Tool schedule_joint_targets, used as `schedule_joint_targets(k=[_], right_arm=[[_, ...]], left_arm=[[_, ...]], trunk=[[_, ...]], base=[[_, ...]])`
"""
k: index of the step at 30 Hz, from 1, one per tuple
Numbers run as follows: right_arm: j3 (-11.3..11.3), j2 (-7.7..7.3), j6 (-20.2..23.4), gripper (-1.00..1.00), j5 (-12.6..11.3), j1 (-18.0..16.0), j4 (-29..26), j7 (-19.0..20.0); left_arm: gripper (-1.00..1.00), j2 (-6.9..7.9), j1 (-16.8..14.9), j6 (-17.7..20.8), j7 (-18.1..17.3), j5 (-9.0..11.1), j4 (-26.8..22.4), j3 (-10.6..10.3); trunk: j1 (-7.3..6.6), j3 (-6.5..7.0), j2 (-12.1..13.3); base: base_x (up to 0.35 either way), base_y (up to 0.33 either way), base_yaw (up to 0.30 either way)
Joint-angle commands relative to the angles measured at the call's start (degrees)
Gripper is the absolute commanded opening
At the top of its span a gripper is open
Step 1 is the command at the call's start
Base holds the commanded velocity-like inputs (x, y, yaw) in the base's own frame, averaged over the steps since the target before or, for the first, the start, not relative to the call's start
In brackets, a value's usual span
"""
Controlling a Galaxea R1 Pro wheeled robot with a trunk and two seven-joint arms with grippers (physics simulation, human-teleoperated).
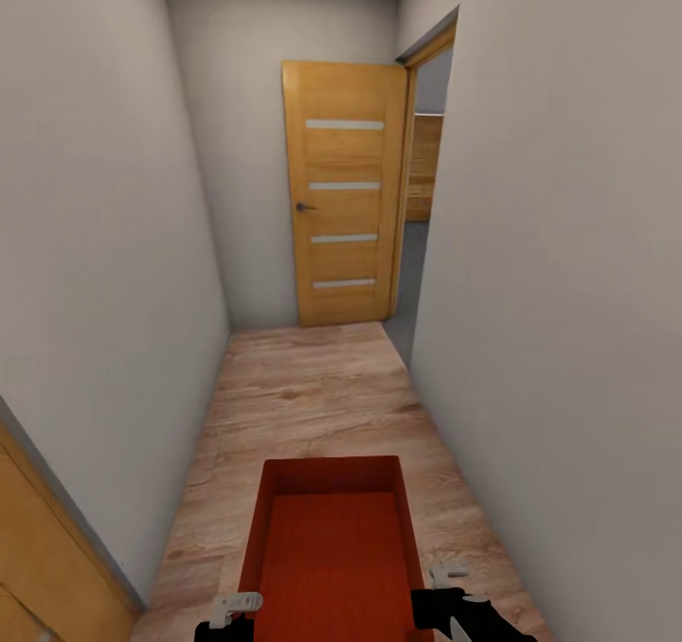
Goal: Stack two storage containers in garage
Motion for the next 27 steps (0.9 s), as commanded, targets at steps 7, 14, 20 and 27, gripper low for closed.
schedule_joint_targets(k=[7, 14, 20, 27], right_arm=[[0.7, -0.07, 0.3, -1.00, 0.0, 0.0, 0.1, 0.0], [0.7, -0.07, 0.3, -1.00, 0.0, 0.0, 0.1, 0.0], [0.7, -0.08, 0.3, -1.00, 0.0, 0.0, 0.1, 0.0], [0.7, -0.08, 0.3, -1.00, 0.0, 0.0, 0.1, 0.0]], left_arm=[[-1.00, 0.90, -0.1, -1.6, 0.2, 0.5, -0.1, -0.4], [-1.00, 0.90, -0.1, -1.6, 0.2, 0.5, -0.1, -0.4], [-1.00, 0.90, -0.1, -1.6, 0.2, 0.5, -0.1, -0.4], [-1.00, 0.90, -0.1, -1.6, 0.2, 0.5, -0.1, -0.4]], trunk=[[0.03, -0.06, 0.0], [0.03, -0.06, 0.0], [0.03, -0.06, 0.0], [0.03, -0.06, 0.0]], base=[[0.340, 0.000, 0.000], [0.341, 0.000, 0.000], [0.341, 0.000, 0.000], [0.340, 0.000, 0.000]])
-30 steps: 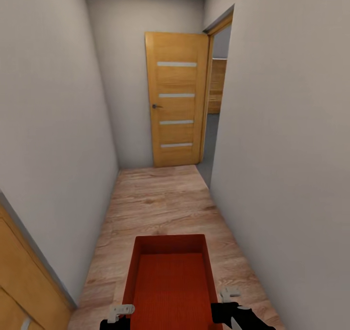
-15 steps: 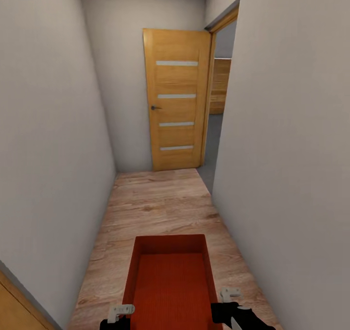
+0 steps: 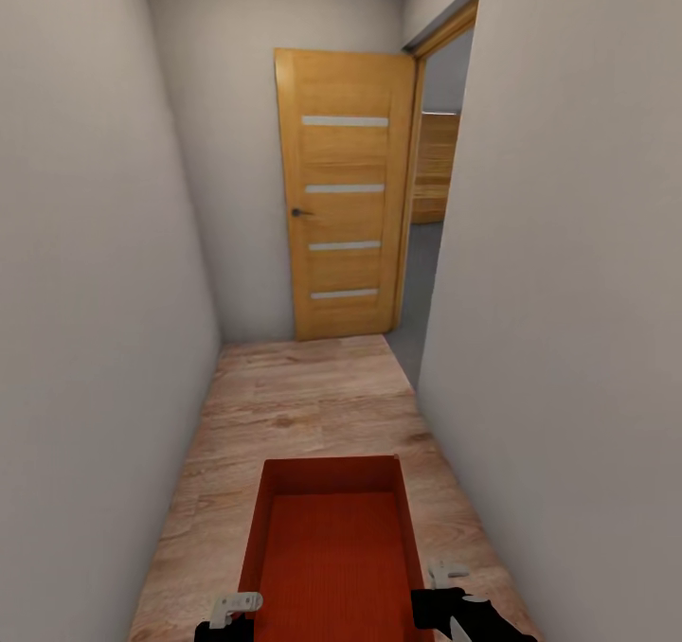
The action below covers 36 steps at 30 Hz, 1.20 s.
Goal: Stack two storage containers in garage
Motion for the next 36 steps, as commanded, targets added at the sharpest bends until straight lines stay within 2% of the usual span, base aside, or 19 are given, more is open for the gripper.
schedule_joint_targets(k=[1, 13, 36], right_arm=[[0.7, -0.07, 0.3, -1.00, 0.0, 0.0, 0.1, 0.0], [0.7, -0.07, 0.3, -1.00, 0.1, 0.0, 0.1, 0.0], [0.7, -0.07, 0.3, -1.00, 0.0, 0.0, 0.1, 0.0]], left_arm=[[-1.00, 0.90, -0.1, -1.6, 0.2, 0.5, -0.1, -0.4], [-1.00, 0.90, -0.1, -1.6, 0.2, 0.5, -0.1, -0.4], [-1.00, 0.90, -0.1, -1.6, 0.2, 0.5, -0.1, -0.4]], trunk=[[0.03, -0.06, 0.0], [0.03, -0.06, 0.0], [0.03, -0.06, 0.0]], base=[[0.341, 0.000, 0.000], [0.341, 0.022, 0.000], [0.341, 0.085, 0.000]])
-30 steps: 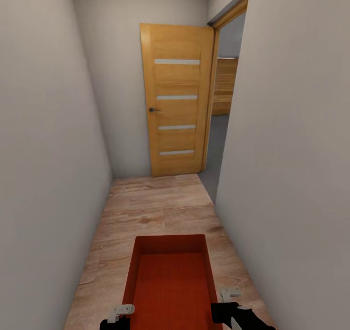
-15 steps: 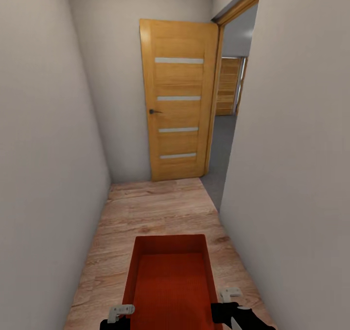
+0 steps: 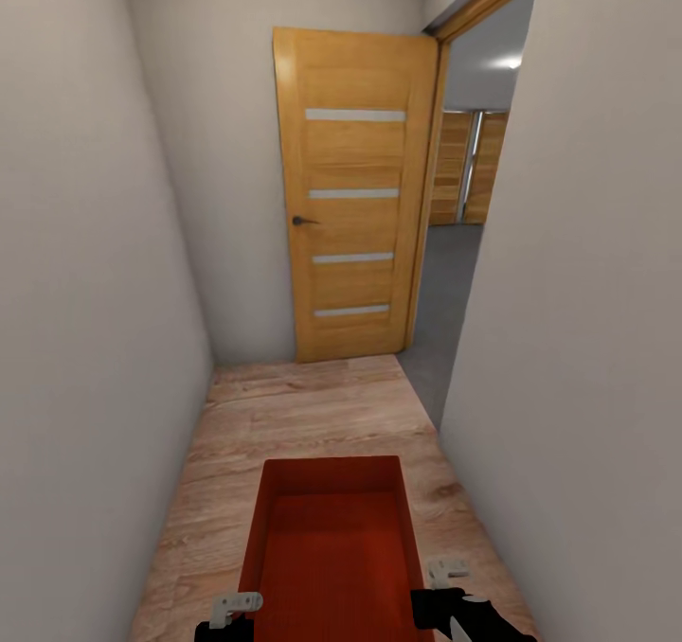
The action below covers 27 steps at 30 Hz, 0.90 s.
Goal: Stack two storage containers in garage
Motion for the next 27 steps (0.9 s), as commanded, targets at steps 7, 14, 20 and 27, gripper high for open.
schedule_joint_targets(k=[7, 14, 20, 27], right_arm=[[0.7, -0.07, 0.3, -1.00, 0.0, 0.0, 0.1, 0.0], [0.7, -0.07, 0.3, -1.00, 0.0, 0.0, 0.1, 0.0], [0.7, -0.07, 0.3, -1.00, 0.0, 0.0, 0.1, 0.0], [0.7, -0.07, 0.3, -1.00, 0.0, 0.0, 0.1, 0.0]], left_arm=[[-1.00, 0.90, -0.1, -1.7, 0.2, 0.5, -0.1, -0.4], [-1.00, 0.90, -0.1, -1.7, 0.2, 0.5, -0.1, -0.4], [-1.00, 0.90, -0.1, -1.7, 0.2, 0.5, -0.1, -0.4], [-1.00, 0.90, -0.1, -1.7, 0.2, 0.5, -0.1, -0.4]], trunk=[[0.03, -0.06, 0.0], [0.03, -0.06, 0.0], [0.03, -0.06, 0.0], [0.03, -0.06, 0.0]], base=[[0.341, 0.088, 0.000], [0.340, 0.086, 0.000], [0.340, 0.085, 0.000], [0.341, 0.085, 0.000]])
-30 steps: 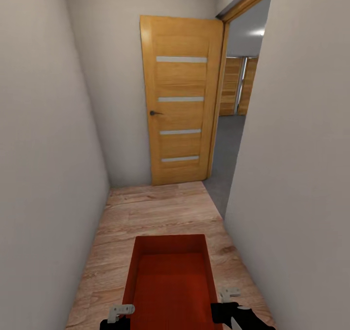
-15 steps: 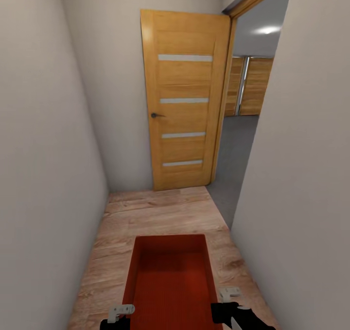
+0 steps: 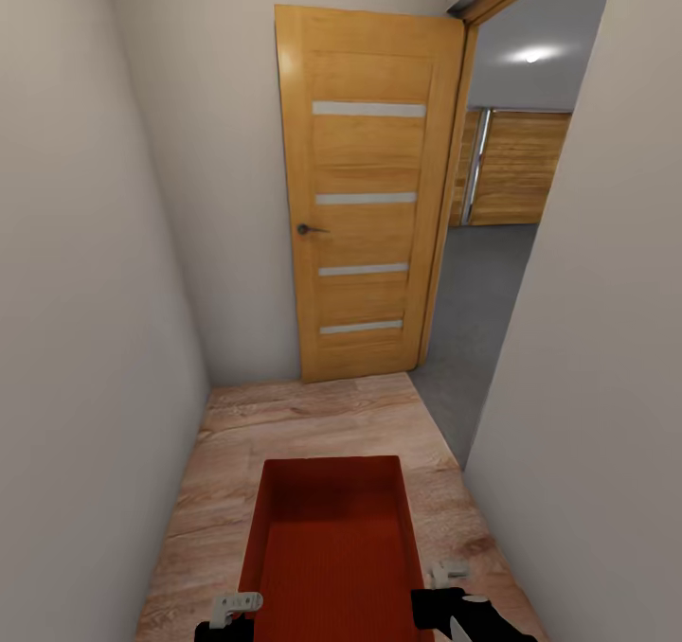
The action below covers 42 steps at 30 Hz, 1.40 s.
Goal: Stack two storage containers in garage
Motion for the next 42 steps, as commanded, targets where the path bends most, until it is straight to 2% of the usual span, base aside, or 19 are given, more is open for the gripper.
schedule_joint_targets(k=[1, 25, 42], right_arm=[[0.7, -0.07, 0.3, -1.00, 0.0, 0.0, 0.1, 0.0], [0.7, -0.07, 0.3, -1.00, 0.0, 0.0, 0.1, 0.0], [0.7, -0.07, 0.4, -1.00, 0.0, 0.0, 0.1, 0.1]], left_arm=[[-1.00, 0.90, -0.1, -1.6, 0.2, 0.5, -0.1, -0.4], [-1.00, 0.90, -0.1, -1.6, 0.2, 0.5, -0.1, -0.4], [-1.00, 0.90, -0.1, -1.7, 0.2, 0.5, -0.1, -0.4]], trunk=[[0.03, -0.06, 0.0], [0.03, -0.06, 0.0], [0.03, -0.06, 0.0]], base=[[0.340, 0.085, 0.000], [0.340, 0.078, -0.003], [0.341, 0.037, -0.227]])
